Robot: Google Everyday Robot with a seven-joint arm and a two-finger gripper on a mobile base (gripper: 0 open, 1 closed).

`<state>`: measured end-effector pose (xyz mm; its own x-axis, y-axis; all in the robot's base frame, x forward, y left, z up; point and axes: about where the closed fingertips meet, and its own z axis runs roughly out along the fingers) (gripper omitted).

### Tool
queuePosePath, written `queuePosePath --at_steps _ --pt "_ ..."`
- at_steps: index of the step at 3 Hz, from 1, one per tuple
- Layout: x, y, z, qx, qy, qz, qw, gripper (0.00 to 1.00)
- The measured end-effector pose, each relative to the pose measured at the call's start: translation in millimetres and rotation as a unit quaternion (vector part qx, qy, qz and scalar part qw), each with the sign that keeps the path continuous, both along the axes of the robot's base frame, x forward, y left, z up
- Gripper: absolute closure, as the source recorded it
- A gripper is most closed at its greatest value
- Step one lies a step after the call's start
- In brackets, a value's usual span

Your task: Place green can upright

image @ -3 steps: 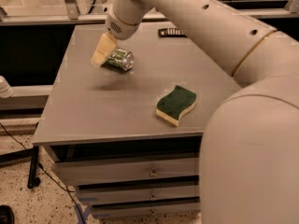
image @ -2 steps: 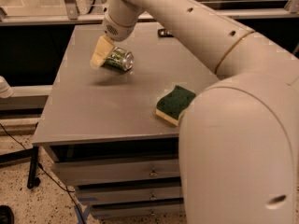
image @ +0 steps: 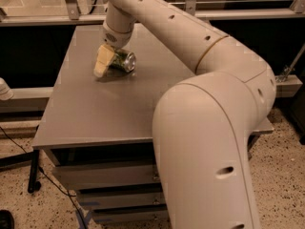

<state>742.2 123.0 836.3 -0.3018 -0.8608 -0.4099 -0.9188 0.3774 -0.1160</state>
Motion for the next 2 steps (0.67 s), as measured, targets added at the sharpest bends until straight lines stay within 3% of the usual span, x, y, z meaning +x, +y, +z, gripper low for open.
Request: queuePosePath --at_steps 1,2 --pt "3.6 2.4 -9.2 -0.017 0.012 0.005 0.9998 0.16" --pt "6.6 5.1 -1.2 -0.022 0.017 0.004 0.9996 0.41"
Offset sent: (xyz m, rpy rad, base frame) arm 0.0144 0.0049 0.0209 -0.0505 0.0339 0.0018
